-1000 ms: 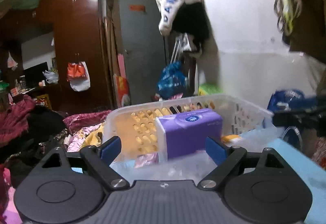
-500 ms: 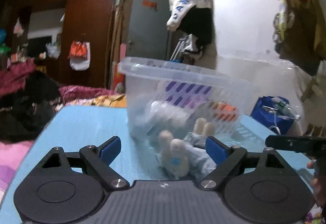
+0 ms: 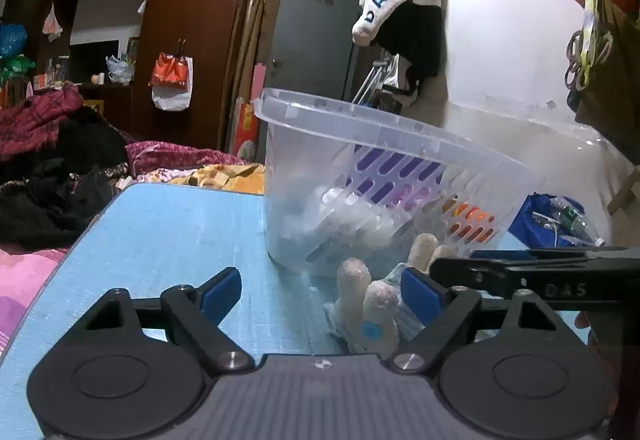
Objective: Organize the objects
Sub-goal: 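Move both open tools back toward the socks left on the table, then close the left tool and the right tool together on the white socks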
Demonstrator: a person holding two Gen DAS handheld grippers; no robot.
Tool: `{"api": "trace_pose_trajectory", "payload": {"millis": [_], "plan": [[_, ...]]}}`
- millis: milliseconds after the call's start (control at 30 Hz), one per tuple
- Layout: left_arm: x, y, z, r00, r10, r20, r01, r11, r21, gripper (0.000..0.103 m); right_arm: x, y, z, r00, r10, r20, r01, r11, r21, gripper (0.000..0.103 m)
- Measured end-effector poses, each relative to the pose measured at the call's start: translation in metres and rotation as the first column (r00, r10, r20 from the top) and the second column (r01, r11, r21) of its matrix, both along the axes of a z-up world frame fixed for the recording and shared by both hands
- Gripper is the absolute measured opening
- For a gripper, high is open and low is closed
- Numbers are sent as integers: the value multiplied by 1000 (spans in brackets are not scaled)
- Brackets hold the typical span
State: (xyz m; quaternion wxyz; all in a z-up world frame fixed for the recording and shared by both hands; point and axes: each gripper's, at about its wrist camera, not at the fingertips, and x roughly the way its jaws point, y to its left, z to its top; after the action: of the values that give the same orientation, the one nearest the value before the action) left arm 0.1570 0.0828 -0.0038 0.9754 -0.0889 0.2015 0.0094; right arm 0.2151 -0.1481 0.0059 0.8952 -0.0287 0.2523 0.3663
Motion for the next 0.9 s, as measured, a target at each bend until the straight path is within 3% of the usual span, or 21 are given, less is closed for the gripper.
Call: {"api": "trace_pose_trajectory", "payload": {"millis": [100, 167, 233, 300, 400, 600, 700, 900], "plan": [[2, -4, -2, 1000, -5, -9, 5, 1000, 12, 77, 0, 6, -2, 1000, 12, -9, -12, 1000, -9, 49], [3, -4, -3, 1000, -10, -14, 10, 1000, 1, 65, 0, 8, -3, 1000, 28, -9, -29, 1000, -4, 32], [3, -4, -4, 999, -37, -14, 37, 999, -16, 38, -3, 7, -3, 999, 37, 2, -37, 999, 0, 23], [1, -6, -4, 998, -62, -3, 62, 998, -24, 25, -8, 6, -2, 999, 45, 22, -45, 999, 2, 17], [-5, -12, -4, 997, -68, 27, 68, 998, 3, 21, -15, 7, 0, 998, 42, 56, -42, 999, 1, 16], [-26, -11, 12, 984, -90, 155, 96, 995, -33, 19, -35, -6, 16, 991, 25, 131, -34, 997, 67, 15], [-39, -15, 27, 968, -110, 225, 116, 993, -12, 19, -45, -14, 30, 985, 26, 170, -44, 994, 103, 15], [-36, -28, 72, 942, -165, 293, 167, 986, 19, 18, -55, -25, 64, 969, 4, 245, -43, 987, 154, 15]]}}
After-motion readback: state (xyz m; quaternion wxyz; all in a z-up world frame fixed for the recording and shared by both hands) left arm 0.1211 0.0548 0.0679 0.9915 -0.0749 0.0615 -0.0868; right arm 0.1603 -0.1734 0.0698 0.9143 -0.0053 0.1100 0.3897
